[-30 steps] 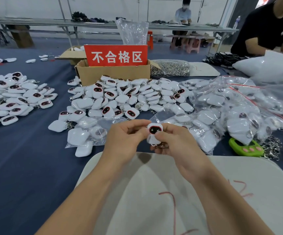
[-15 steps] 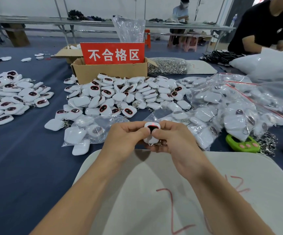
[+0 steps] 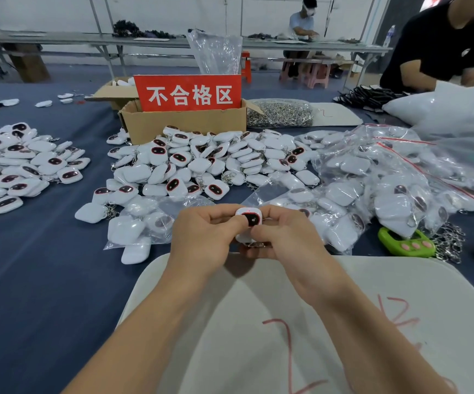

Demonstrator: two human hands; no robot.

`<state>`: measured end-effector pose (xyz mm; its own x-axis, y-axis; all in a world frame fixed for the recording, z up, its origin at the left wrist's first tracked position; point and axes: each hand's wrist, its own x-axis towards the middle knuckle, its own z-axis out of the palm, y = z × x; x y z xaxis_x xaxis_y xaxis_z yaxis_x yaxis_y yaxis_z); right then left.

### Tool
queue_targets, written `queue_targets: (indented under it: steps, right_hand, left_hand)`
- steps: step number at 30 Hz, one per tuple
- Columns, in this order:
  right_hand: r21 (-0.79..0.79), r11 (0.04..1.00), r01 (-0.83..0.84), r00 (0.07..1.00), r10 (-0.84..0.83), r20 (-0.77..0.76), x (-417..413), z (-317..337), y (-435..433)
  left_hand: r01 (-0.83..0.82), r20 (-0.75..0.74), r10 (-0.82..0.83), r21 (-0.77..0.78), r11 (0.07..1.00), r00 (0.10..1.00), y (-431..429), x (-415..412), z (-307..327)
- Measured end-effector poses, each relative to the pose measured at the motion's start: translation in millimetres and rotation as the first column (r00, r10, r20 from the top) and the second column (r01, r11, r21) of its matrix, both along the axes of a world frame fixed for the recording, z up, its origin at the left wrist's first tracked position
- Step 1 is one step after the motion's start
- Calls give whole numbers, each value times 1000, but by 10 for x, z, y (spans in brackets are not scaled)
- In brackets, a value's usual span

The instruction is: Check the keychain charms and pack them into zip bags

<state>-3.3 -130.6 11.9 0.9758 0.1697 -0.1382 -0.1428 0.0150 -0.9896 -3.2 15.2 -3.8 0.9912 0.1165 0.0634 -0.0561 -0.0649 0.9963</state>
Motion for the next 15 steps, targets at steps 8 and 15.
queue_targets:
  steps: [8, 15]
  right_hand:
    - [-49, 999, -3, 1000, 4, 21, -4, -5, -7]
    - [-101, 994, 29, 1000, -28, 13, 13, 4, 2]
  left_hand:
    - [11, -23, -11, 1, 1000, 1000, -3, 13, -2]
    - [30, -33, -29, 18, 999, 999, -19, -6, 14]
